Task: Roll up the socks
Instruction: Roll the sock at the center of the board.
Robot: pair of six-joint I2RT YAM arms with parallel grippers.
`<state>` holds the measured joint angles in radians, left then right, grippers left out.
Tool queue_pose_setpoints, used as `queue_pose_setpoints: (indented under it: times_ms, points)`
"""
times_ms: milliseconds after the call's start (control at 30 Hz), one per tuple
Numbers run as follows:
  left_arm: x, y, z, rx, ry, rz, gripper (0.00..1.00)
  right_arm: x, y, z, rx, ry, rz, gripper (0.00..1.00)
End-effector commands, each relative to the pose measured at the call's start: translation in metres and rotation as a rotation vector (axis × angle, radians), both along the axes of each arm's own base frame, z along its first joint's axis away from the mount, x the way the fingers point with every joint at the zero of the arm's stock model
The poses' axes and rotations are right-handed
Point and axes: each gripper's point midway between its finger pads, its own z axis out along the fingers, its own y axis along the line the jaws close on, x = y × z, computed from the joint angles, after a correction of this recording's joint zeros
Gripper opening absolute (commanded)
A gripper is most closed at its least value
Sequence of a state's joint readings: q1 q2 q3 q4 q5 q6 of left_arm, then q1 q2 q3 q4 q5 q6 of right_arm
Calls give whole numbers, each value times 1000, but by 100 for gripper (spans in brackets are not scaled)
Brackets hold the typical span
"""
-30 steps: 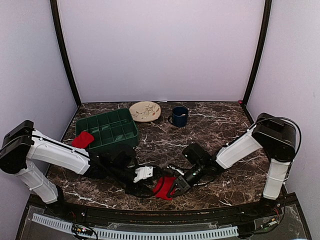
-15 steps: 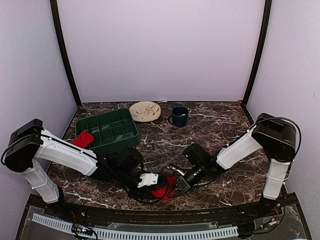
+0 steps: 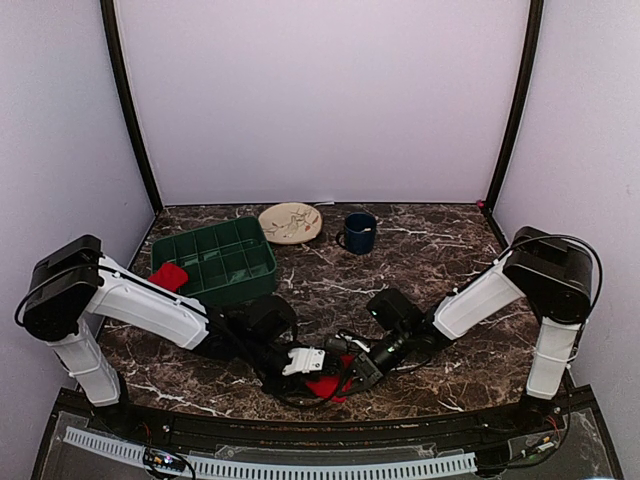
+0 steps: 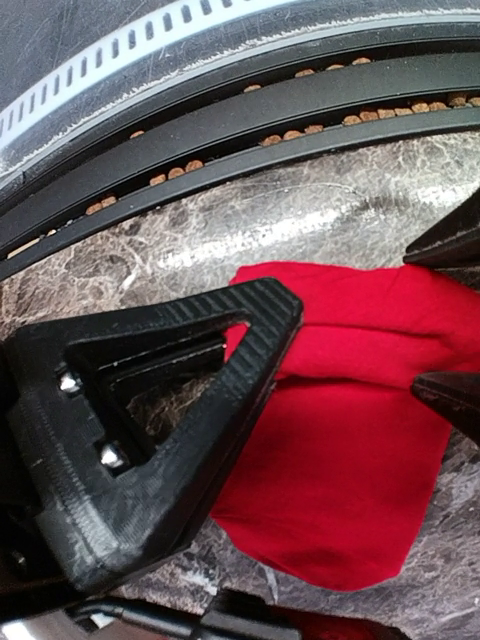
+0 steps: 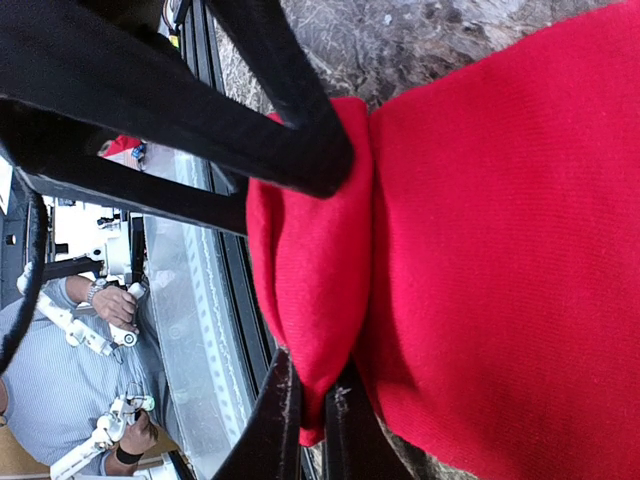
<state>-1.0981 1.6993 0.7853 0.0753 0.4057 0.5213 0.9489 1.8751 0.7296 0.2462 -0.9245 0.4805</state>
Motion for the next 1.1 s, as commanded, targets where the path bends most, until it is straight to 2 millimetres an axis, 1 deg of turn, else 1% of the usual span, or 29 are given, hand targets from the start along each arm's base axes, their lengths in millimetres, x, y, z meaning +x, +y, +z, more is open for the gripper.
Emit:
queue_pose_setpoints:
  times_ms: [0, 133, 200, 333, 400, 433, 467, 533, 600, 833, 1067]
  points:
    - [-7, -1, -4, 25, 20, -40, 37, -1, -2, 0, 18, 4, 10, 0]
    - [-6, -3, -7, 36, 27, -42, 35, -2, -2, 0, 19, 3, 13, 0]
    - [-5, -4, -9, 46, 29, -44, 32, -1, -1, 0, 20, 4, 14, 0]
    - [-4, -6, -11, 52, 31, -47, 23, -2, -1, -1, 17, 5, 15, 0]
    - [-6, -6, -11, 52, 39, -56, 15, -1, -1, -2, 10, 3, 12, 0]
    - [-7, -6, -11, 55, 43, -58, 12, -1, -2, -4, 3, 4, 10, 3]
    - [-7, -5, -12, 60, 47, -60, 7, 0, -2, -4, -1, -2, 8, 9]
    - [-8, -3, -15, 76, 56, -59, 3, 2, -4, -6, -15, -12, 0, 21]
    - [-9, -1, -16, 88, 61, -56, 0, 5, -6, -7, -26, -22, -11, 27]
    - [0, 13, -24, 148, 54, 25, 0, 20, -15, -2, -41, -65, -72, 34]
    - [11, 28, -26, 187, 54, 121, 0, 32, -22, 3, -48, -109, -116, 36]
